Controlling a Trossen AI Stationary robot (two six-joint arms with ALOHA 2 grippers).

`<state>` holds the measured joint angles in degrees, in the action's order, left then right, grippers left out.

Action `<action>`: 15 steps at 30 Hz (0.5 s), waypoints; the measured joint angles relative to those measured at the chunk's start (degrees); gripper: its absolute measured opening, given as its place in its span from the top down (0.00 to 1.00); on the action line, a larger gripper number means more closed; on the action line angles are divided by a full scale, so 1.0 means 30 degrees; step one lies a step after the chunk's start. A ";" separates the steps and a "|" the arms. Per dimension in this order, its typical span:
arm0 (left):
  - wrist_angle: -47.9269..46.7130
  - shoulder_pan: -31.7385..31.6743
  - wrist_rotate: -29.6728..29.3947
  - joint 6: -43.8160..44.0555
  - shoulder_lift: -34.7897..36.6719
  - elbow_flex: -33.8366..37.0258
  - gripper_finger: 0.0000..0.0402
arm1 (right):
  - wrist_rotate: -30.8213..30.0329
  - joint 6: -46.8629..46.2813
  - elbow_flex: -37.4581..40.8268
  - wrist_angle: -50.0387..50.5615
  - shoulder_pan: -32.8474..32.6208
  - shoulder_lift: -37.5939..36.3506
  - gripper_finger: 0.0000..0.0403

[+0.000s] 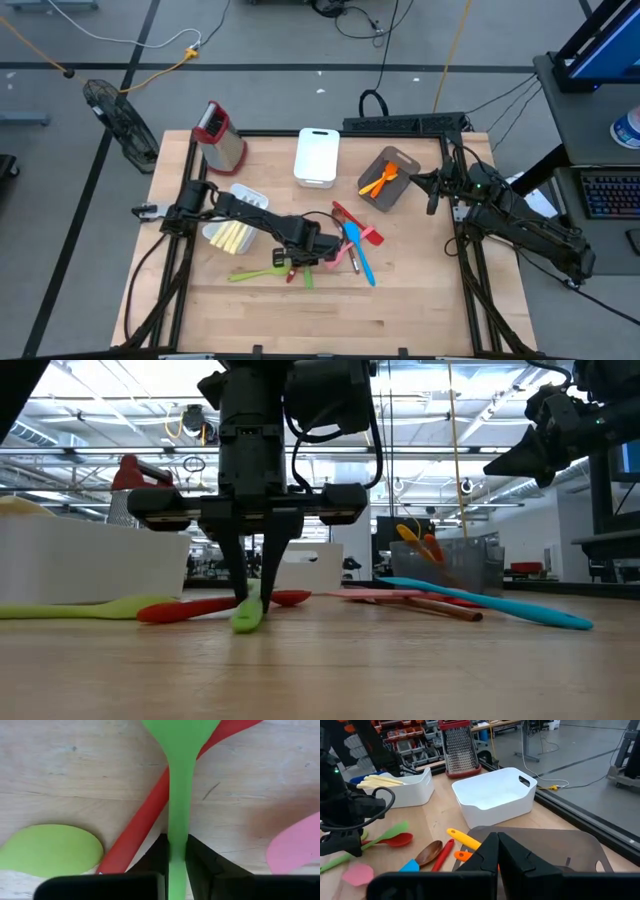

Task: Pick & Place Kitchen Items
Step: Put the green spatula into the black bin

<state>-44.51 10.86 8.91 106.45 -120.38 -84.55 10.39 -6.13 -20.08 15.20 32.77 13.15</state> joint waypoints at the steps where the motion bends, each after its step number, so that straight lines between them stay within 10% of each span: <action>1: -0.0033 0.0003 -0.0143 0.0000 0.0070 0.0009 0.90 | -0.0021 0.0000 0.0000 -0.0022 0.0000 -0.0007 1.00; 15: -0.0414 0.0003 -0.3958 -0.0570 0.3600 0.0022 0.94 | -0.0031 -0.0002 0.0000 -0.0131 0.0000 -0.0007 1.00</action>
<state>-45.75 10.87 -2.97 104.74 -109.58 -84.49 10.30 -6.14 -20.08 14.81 32.77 13.13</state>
